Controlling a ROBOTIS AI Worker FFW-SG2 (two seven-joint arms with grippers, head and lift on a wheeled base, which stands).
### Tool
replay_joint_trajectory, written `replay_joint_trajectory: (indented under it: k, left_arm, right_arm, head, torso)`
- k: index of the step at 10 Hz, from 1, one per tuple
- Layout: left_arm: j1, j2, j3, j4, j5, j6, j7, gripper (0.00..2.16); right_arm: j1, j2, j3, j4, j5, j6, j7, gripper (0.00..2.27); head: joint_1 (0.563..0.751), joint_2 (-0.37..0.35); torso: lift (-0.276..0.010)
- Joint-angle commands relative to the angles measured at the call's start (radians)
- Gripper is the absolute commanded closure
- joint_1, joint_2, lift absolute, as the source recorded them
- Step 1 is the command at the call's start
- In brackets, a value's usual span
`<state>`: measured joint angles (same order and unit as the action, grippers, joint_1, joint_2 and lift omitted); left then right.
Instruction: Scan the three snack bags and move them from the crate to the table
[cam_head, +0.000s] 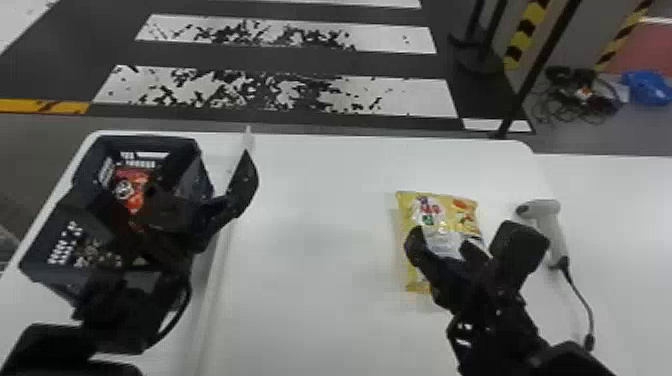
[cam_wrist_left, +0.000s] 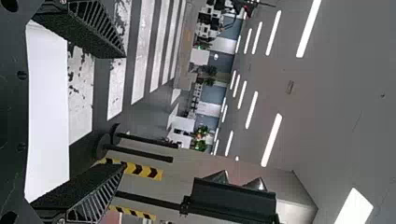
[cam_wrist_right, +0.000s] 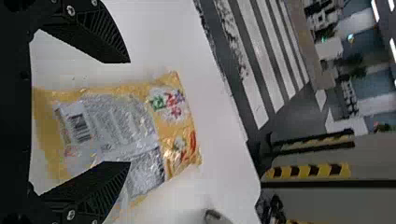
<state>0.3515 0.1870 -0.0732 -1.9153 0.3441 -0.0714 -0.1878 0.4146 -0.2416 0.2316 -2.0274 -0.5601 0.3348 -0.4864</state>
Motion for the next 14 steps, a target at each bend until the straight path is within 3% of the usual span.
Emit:
replay_joint_trajectory:
  k: [1, 2, 3, 5, 6, 10, 14]
  left_arm:
    - [0.018, 0.000, -0.005, -0.016, -0.019, 0.000, 0.005, 0.03]
    - [0.029, 0.000, 0.006, -0.024, -0.020, 0.000, 0.008, 0.03]
    - [0.032, 0.000, 0.009, -0.030, -0.020, 0.000, 0.019, 0.03]
    - [0.034, -0.001, 0.010, -0.031, -0.019, 0.000, 0.039, 0.03]
    - [0.034, -0.004, 0.010, -0.031, -0.013, 0.009, 0.048, 0.03]
    - [0.030, -0.008, -0.004, -0.030, -0.002, 0.074, 0.165, 0.03]
    - [0.038, -0.008, -0.017, -0.034, -0.008, 0.065, 0.174, 0.03]
  right_arm:
    - [-0.046, 0.001, 0.009, 0.116, 0.138, -0.253, 0.085, 0.54]
    - [-0.073, -0.002, 0.012, 0.187, 0.215, -0.388, 0.163, 1.32]
    - [-0.088, -0.004, 0.008, 0.227, 0.269, -0.388, 0.166, 2.18]
    - [-0.111, -0.005, 0.017, 0.329, 0.370, -0.440, 0.169, 2.25]
    - [-0.137, -0.005, 0.037, 0.389, 0.371, -0.440, 0.169, 2.25]
    - [-0.212, -0.001, 0.052, 0.558, 0.368, -0.440, 0.238, 2.25]
    - [-0.240, -0.002, 0.028, 0.687, 0.361, -0.492, 0.238, 2.25]
  head:
    - [0.695, -0.011]
    - [0.695, -0.017]
    - [0.695, -0.022]
    - [0.695, -0.029]
    - [0.695, -0.032]
    - [0.695, -0.006]
    - [0.695, -0.037]
  torso:
    - [-0.062]
    - [-0.062]
    - [-0.062]
    - [-0.062]
    - [-0.062]
    - [-0.062]
    - [-0.062]
